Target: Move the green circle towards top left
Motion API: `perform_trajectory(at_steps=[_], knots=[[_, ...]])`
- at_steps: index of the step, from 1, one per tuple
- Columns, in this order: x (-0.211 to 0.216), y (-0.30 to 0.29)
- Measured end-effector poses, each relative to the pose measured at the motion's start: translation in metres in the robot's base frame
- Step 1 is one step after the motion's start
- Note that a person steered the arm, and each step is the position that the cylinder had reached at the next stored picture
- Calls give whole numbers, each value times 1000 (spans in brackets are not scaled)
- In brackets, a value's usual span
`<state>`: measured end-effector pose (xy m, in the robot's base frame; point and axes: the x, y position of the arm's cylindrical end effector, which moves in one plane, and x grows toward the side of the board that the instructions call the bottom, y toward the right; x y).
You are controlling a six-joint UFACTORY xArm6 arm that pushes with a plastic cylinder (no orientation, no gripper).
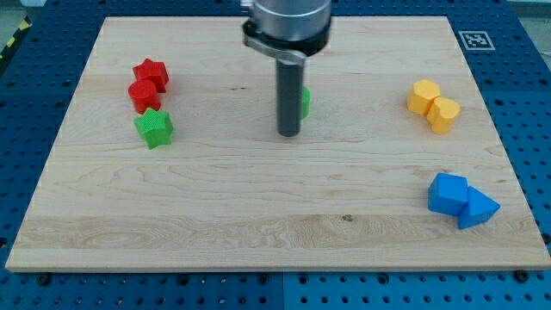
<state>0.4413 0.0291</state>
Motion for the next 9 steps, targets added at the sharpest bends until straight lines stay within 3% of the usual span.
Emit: perform_trajectory(at_steps=[1,2,6,9], knots=[[-7,47],[-10,54],[-32,17],[-68,-50]])
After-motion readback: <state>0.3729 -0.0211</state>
